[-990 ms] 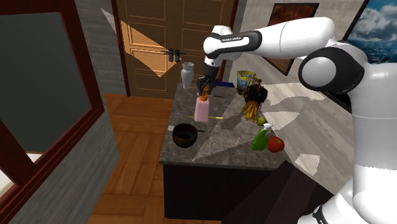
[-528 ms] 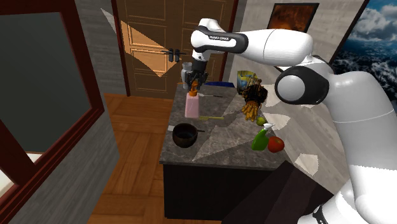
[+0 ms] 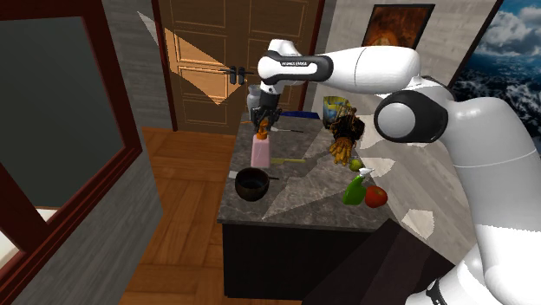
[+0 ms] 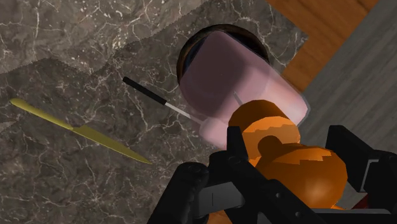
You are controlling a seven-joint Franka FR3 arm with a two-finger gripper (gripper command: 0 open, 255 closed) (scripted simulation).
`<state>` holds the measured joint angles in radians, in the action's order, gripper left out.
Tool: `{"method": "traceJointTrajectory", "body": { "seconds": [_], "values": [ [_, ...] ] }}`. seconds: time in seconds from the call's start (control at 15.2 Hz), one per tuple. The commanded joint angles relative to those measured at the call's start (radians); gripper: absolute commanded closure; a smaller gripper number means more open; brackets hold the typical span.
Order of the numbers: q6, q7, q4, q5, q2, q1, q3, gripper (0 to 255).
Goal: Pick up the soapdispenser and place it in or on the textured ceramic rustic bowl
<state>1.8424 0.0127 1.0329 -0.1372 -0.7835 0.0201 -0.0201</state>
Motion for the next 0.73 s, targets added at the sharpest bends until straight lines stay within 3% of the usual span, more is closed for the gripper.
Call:
{"method": "traceJointTrajectory", "body": {
  "seconds": [0.0, 0.66],
  "values": [
    [0.024, -0.003, 0.022, -0.001, -0.002, 0.0, 0.0, 255],
    [0.135, -0.017, 0.103, -0.006, -0.033, 0.001, 0.002, 255]
  ]
}}
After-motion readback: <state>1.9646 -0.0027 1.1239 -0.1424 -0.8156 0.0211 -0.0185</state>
